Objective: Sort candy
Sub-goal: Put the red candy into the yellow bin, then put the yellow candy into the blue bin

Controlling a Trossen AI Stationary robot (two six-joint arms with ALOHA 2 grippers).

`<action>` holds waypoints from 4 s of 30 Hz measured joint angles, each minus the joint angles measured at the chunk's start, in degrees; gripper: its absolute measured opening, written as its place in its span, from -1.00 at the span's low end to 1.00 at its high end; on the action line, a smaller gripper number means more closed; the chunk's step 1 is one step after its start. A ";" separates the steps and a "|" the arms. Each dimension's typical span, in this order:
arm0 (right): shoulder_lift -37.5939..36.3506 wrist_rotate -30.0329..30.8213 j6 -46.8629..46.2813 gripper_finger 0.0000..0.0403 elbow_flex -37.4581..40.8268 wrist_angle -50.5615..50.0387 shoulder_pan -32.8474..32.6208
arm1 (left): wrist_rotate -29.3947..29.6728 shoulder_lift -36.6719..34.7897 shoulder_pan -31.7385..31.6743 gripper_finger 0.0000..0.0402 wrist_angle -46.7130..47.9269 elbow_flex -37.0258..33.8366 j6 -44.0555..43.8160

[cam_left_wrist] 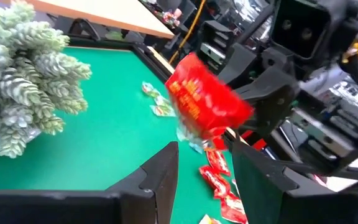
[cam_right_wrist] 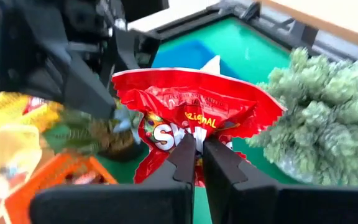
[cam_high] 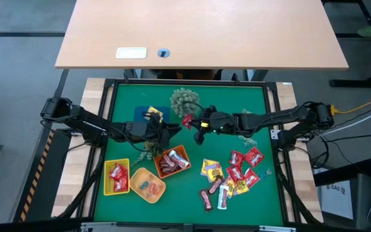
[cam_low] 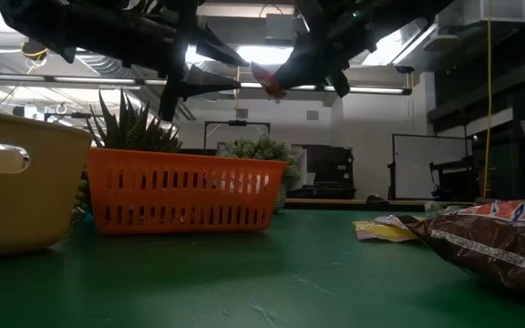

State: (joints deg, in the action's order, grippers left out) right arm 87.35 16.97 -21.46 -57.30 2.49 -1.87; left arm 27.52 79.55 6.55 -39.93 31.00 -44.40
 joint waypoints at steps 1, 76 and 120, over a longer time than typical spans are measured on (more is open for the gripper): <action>0.05 0.75 -0.39 -0.92 0.00 0.90 0.00 | 0.58 0.00 -0.02 -0.32 -0.13 0.00 0.00; 3.40 -16.43 -0.60 -0.31 -0.01 -6.86 -0.37 | -16.94 -18.35 -3.54 -1.00 29.55 1.31 15.23; 1.63 -16.61 5.10 -0.31 0.02 -21.82 -0.37 | -51.29 -39.80 9.42 -0.15 94.62 1.31 -33.62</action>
State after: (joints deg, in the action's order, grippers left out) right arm 88.98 0.36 -16.36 -57.28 -19.33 -2.24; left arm -23.77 39.75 15.97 54.69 32.32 -78.02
